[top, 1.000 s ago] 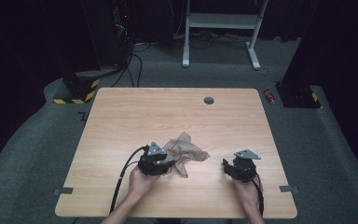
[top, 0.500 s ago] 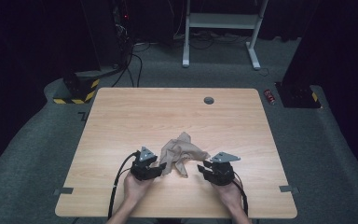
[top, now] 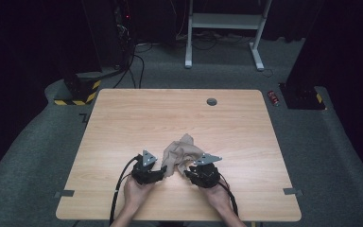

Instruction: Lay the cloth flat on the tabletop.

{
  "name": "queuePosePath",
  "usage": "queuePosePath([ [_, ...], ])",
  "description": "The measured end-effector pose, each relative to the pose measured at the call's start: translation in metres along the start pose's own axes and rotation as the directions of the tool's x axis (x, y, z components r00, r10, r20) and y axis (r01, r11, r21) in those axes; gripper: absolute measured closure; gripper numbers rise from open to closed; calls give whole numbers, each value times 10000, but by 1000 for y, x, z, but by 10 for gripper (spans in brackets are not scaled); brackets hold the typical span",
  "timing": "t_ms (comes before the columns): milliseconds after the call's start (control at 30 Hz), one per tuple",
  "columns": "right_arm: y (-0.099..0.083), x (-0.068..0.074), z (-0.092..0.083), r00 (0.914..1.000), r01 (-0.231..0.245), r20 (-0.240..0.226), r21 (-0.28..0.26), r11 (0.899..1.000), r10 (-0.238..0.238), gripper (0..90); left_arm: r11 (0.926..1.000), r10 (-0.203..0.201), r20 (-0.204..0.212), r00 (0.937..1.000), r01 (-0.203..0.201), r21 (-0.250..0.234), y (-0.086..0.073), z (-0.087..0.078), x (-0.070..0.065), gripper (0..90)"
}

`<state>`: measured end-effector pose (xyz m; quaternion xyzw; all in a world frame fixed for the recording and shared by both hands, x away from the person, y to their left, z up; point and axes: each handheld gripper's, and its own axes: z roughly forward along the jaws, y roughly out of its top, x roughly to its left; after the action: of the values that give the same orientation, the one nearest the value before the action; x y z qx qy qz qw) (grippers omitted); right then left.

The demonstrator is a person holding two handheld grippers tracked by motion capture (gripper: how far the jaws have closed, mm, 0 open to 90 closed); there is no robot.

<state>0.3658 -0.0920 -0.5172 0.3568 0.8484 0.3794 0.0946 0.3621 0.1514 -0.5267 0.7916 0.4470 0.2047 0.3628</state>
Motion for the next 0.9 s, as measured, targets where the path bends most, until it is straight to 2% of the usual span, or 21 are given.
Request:
queuePosePath([
  [100,0,2,2,9991,331,247,216,9992,-336,840,10000,-78,-112,9999,79,35,0,0,0,339],
  [200,0,1,1,9982,503,301,255,9984,-511,887,9999,-102,-129,9999,102,43,0,0,0,330],
  [367,1,-6,-10,9950,682,708,327,9971,-704,893,9999,-122,-136,9998,122,27,0,1,0,327],
  [400,2,-11,-19,9933,588,978,263,9979,-611,894,9999,-123,-141,9998,123,24,0,1,0,326],
  [467,3,-13,-23,9924,543,1096,238,9982,-566,894,9999,-107,-132,9999,108,26,0,1,0,326],
  [533,1,-25,-35,9869,421,1541,333,9986,-468,895,9999,-117,-137,9998,117,33,0,1,0,326],
  [600,0,-29,-37,9856,355,1642,397,9986,-415,895,9999,-126,-135,9998,127,31,0,1,0,326],
  [633,-4,-35,-39,9813,274,1886,543,9981,-372,895,9999,-129,-135,9998,129,33,0,1,0,325],
  [667,-4,-35,-39,9813,274,1886,543,9981,-372,895,9999,-129,-135,9998,129,33,0,1,0,325],
  [733,-8,-42,-41,9746,217,2213,643,9977,-355,895,9999,-137,-138,9998,138,37,0,1,0,325],
  [800,-14,-55,-42,9675,-226,2528,619,9978,62,895,9999,-151,-148,9998,152,37,0,1,0,324],
  [900,-17,-61,-41,9638,-440,2654,674,9968,246,894,9998,-186,-190,9996,186,26,0,1,0,323],
])
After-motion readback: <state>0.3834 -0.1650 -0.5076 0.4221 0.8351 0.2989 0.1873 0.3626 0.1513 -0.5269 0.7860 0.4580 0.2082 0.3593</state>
